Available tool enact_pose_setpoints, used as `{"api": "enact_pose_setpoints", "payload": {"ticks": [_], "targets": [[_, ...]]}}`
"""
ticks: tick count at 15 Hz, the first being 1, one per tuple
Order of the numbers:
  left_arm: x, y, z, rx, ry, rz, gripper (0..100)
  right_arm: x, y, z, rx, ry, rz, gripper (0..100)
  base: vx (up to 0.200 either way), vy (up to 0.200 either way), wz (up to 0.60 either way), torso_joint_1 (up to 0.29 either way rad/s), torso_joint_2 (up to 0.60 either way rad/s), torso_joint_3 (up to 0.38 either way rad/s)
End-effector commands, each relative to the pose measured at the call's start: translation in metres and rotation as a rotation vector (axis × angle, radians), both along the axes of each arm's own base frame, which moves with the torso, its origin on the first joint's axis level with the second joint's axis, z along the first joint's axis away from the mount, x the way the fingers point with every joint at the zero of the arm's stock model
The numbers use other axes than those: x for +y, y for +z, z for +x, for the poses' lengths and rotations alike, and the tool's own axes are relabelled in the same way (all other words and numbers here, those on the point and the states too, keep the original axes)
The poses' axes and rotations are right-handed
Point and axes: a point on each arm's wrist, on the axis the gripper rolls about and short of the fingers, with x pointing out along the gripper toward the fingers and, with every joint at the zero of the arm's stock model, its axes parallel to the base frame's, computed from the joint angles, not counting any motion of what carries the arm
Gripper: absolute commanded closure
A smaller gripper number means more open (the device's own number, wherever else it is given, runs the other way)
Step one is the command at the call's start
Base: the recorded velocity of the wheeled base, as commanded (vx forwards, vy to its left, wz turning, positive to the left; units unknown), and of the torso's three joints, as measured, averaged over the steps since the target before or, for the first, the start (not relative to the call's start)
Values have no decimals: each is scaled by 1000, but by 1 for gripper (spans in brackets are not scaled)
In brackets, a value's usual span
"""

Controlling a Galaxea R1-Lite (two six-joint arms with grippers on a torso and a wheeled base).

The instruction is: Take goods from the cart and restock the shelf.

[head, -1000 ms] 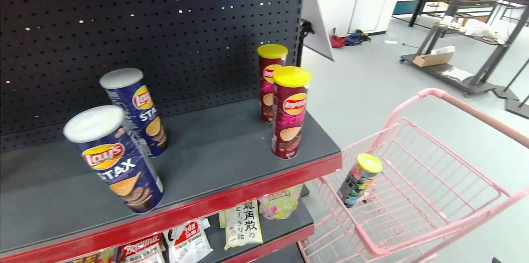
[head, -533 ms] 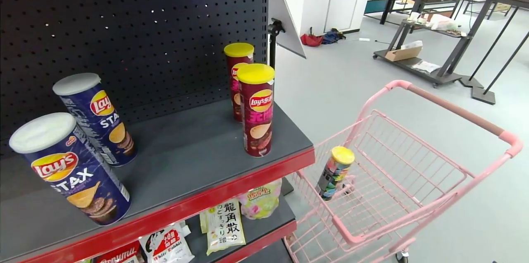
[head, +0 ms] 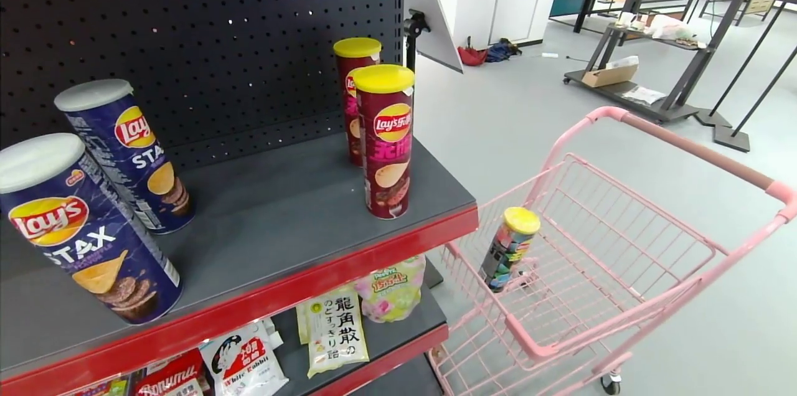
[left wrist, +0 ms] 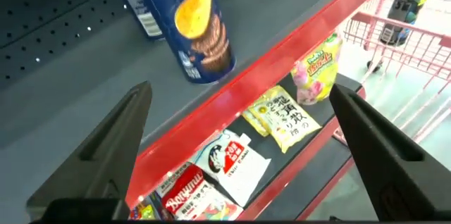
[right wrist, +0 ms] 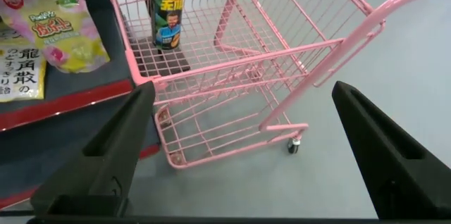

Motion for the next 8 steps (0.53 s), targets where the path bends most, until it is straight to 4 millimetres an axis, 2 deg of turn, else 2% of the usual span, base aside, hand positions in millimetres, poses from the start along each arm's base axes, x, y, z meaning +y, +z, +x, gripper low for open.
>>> {"api": "enact_pose_setpoints", "payload": {"ticks": [1, 5, 8], "targets": [[0, -1, -1, -5, 0, 0, 0, 0, 0, -1, -14, 1, -2, 0, 0, 0, 0, -144, 378, 222], [0, -2, -2, -8, 0, 0, 0, 0, 0, -2, -17, 0, -1, 0, 0, 0, 0, -150, 391, 243], [0, -5, -2, -3, 0, 1, 0, 0, 0, -2, -17, -4, -1, 0, 0, 0, 0, -188, 515, 334]]}}
